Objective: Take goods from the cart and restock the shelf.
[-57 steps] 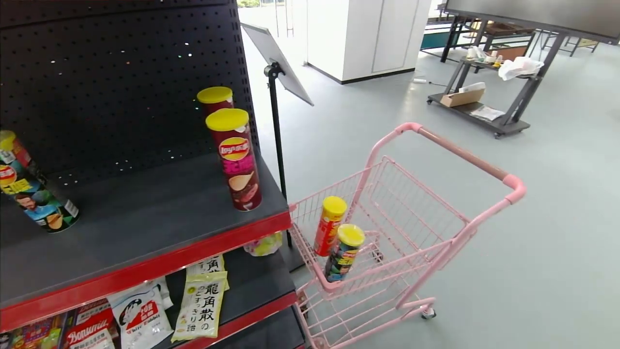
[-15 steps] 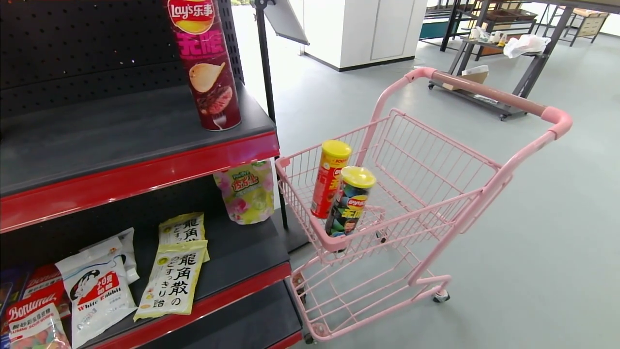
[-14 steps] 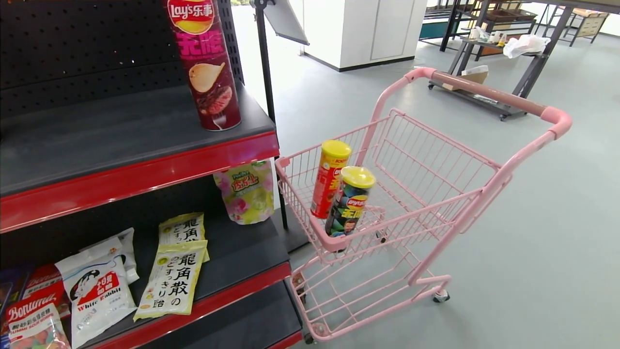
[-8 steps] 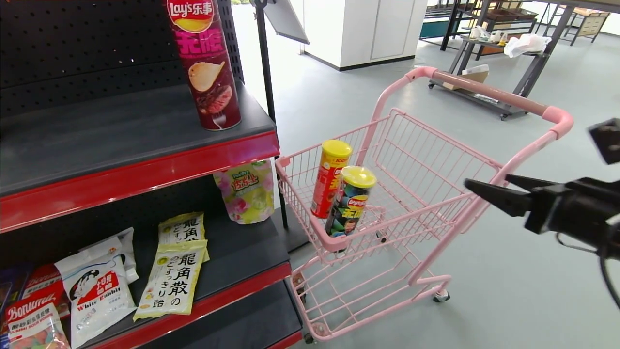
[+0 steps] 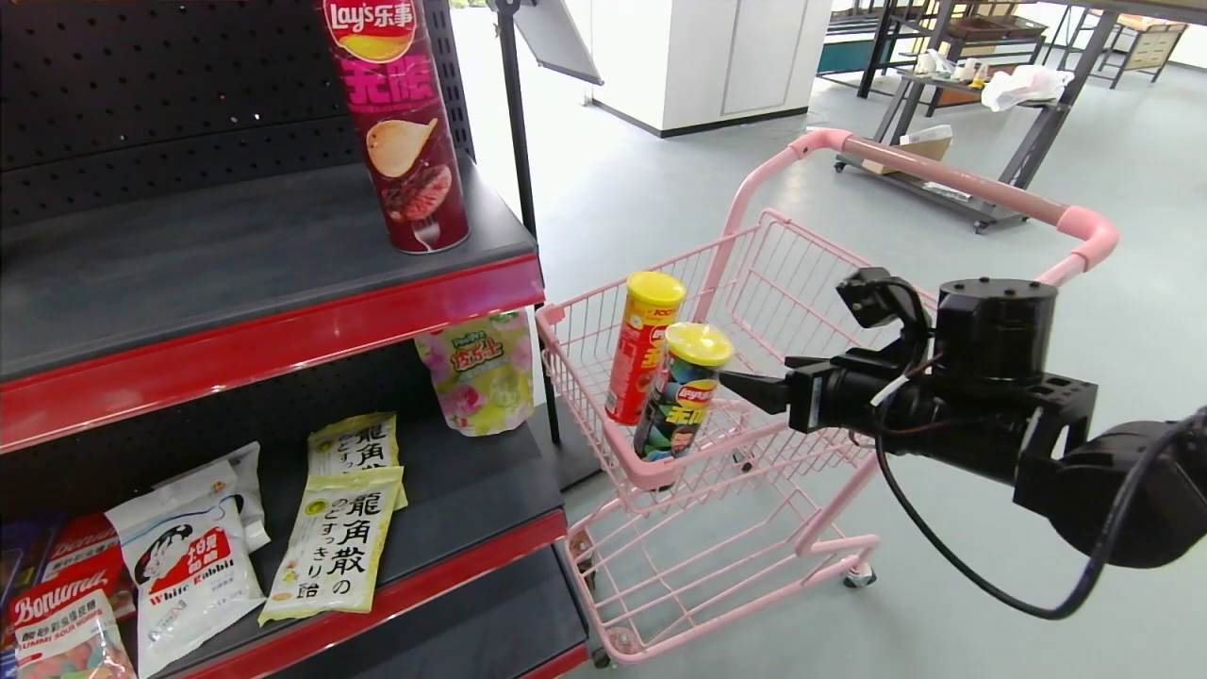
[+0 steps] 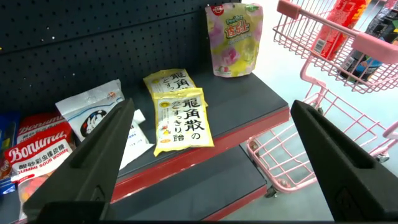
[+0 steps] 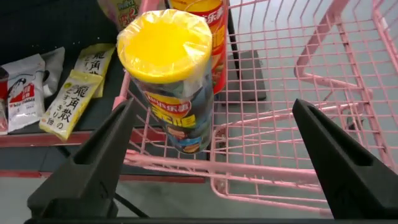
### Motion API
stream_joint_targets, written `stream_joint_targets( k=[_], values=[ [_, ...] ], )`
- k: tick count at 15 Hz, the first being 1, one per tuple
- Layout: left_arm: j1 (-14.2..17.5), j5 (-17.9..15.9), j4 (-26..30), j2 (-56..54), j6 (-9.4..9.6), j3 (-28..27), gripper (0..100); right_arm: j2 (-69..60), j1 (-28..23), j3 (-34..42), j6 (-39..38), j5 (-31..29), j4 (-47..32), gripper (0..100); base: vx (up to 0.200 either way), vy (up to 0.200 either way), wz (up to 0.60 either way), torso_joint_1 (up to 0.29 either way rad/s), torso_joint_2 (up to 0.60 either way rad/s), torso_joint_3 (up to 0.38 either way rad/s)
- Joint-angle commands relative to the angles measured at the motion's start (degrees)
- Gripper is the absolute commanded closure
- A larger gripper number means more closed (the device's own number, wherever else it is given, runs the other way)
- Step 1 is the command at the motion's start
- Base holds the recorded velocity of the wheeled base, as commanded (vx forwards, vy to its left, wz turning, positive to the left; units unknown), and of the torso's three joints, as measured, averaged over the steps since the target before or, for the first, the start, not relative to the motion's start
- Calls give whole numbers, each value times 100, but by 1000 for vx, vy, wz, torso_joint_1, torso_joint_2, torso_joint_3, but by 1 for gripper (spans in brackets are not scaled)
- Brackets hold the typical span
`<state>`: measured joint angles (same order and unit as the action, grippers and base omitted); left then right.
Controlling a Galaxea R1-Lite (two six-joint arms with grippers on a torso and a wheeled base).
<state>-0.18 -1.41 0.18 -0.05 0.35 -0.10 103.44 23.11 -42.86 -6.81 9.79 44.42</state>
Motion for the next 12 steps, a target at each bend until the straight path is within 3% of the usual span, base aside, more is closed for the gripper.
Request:
stream_joint_targets(
  k=[1,12],
  values=[
    [1,1,-1,5,0,1,0,449,141,-284,-13,5,5,0,0,0,0,0,0,0],
    [1,1,-1,5,9,1,0,1460,387,-1172,-189,-135,49,0,0,0,0,0,0,0]
  ],
)
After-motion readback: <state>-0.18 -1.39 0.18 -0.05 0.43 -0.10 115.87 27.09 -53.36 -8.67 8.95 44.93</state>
